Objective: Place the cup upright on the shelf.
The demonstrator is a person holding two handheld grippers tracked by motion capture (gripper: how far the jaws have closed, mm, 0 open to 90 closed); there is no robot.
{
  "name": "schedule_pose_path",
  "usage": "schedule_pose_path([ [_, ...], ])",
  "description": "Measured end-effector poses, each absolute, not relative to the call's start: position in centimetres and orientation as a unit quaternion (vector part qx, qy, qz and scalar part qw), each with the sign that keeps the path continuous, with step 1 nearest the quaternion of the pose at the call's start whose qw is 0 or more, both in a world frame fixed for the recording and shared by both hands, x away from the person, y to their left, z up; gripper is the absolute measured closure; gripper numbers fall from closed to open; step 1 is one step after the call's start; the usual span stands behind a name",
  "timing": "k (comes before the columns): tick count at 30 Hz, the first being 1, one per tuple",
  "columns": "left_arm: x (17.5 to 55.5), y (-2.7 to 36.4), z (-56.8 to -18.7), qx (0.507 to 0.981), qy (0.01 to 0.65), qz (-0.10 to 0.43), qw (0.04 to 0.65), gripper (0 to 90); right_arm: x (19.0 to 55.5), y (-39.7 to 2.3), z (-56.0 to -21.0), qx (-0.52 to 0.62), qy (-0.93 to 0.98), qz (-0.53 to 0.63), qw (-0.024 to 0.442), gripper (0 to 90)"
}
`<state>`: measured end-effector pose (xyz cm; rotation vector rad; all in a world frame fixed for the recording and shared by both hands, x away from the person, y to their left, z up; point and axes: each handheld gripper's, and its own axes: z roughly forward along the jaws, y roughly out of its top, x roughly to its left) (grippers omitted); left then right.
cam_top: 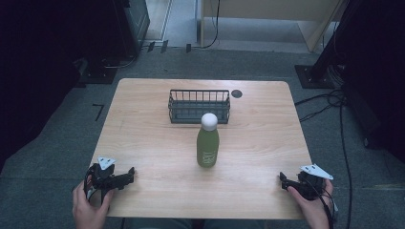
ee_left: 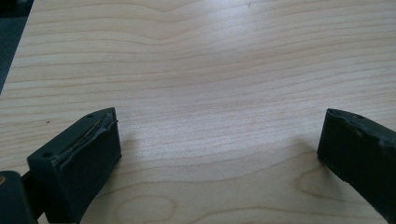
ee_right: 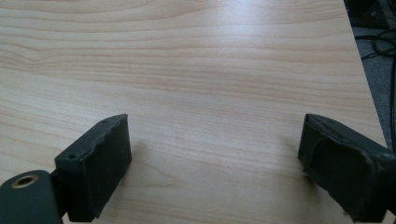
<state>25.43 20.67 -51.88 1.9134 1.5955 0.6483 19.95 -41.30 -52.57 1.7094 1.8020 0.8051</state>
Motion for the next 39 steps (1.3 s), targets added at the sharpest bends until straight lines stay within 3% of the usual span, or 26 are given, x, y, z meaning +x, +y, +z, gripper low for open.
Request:
schedule_pose_path([
  [12,25.4,20.7,-51.9,0.713,0.595,0.242,0.28,0.0,20.1,-40.0,-51.4,0.63,0.665,0.301,0.265,7.4],
  [39,25.4,20.7,-51.9,0.713,0.595,0.242,0.28,0.0,22.5,-32.9,-46.6,0.564,0.692,0.373,0.251,10.8],
])
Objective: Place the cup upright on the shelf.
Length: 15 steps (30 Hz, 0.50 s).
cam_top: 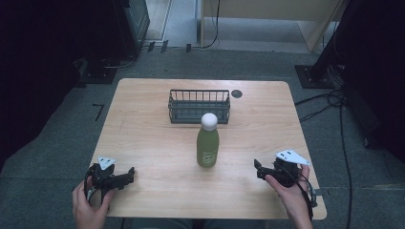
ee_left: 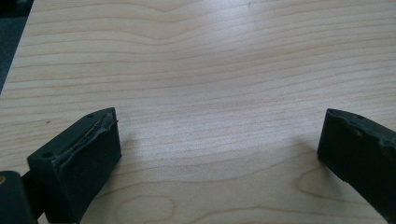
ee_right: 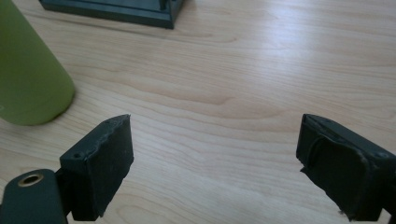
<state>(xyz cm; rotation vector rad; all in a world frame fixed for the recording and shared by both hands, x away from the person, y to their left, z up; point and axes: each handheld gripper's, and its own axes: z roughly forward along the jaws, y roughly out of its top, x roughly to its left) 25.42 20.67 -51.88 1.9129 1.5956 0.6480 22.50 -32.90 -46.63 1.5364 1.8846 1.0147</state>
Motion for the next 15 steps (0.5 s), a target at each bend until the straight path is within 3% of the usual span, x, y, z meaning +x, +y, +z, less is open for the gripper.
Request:
schedule_pose_path([
  [15,25.4,20.7,-51.9,0.714,0.595,0.242,0.28,0.0,23.3,-29.9,-45.4,0.539,0.706,0.392,0.238,10.8],
])
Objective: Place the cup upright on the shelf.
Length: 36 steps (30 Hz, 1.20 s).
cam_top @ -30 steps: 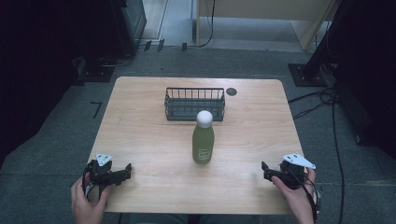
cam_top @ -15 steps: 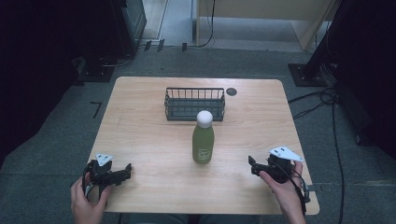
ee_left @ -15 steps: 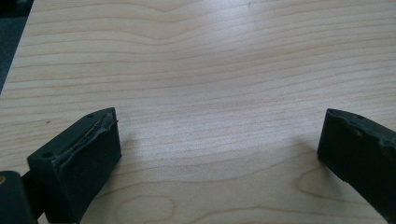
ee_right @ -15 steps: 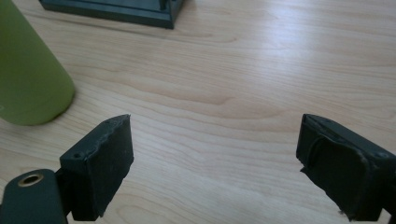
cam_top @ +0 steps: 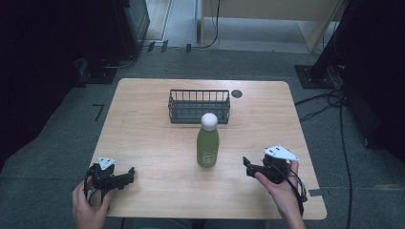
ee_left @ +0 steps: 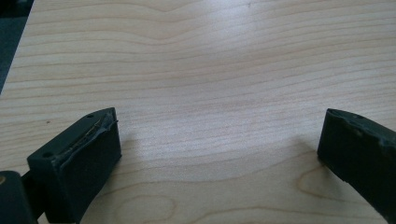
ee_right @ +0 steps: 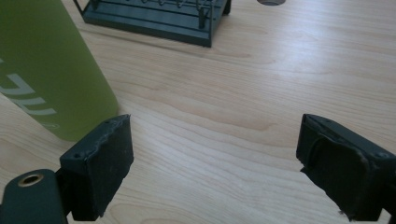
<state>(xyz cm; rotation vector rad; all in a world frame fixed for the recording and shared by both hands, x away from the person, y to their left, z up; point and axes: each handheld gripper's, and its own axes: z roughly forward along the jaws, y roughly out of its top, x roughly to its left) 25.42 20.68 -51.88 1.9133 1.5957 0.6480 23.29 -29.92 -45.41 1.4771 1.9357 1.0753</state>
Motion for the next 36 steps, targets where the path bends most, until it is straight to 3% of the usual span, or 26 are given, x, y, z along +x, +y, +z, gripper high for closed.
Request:
schedule_pose_path([
  [36,25.4,20.7,-51.9,0.714,0.595,0.242,0.28,0.0,24.4,-23.4,-44.0,0.491,0.725,0.439,0.201,10.1],
])
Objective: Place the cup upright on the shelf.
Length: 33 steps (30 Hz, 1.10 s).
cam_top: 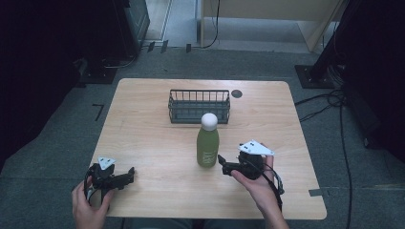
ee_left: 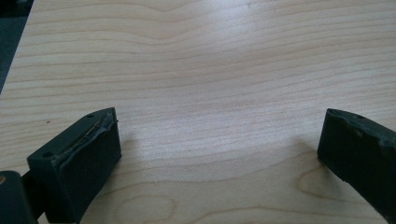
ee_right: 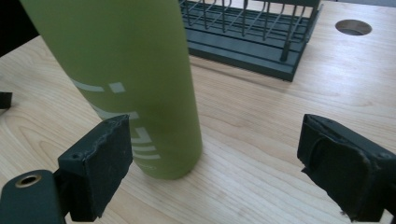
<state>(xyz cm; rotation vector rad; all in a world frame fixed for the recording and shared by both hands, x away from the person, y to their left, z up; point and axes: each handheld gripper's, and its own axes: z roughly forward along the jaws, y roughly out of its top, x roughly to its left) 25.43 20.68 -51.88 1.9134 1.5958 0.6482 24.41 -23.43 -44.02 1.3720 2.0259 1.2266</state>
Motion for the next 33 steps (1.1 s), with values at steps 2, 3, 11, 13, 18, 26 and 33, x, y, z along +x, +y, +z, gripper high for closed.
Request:
schedule_pose_path([
  [2,25.4,20.7,-51.9,0.713,0.595,0.242,0.28,0.0,24.4,-23.1,-44.0,0.488,0.727,0.44,0.198,10.1],
  [3,25.4,20.7,-51.9,0.714,0.595,0.242,0.28,0.0,24.5,-22.9,-43.9,0.487,0.727,0.441,0.198,10.1],
  [11,25.4,20.7,-51.9,0.713,0.595,0.242,0.28,0.0,24.6,-21.8,-43.7,0.477,0.73,0.453,0.185,10.4],
  [13,25.4,20.7,-51.9,0.713,0.595,0.242,0.28,0.0,24.6,-21.7,-43.6,0.476,0.73,0.454,0.184,10.4],
  [18,25.4,20.7,-51.9,0.713,0.595,0.242,0.28,0.0,24.8,-20.9,-43.4,0.469,0.732,0.46,0.181,10.6],
  [26,25.4,20.7,-51.9,0.713,0.595,0.242,0.28,0.0,25.1,-19.8,-43.2,0.465,0.729,0.469,0.181,12.7],
  [33,25.4,20.7,-51.9,0.714,0.595,0.241,0.279,0.0,25.6,-18.9,-43.1,0.463,0.726,0.475,0.182,13.4],
])
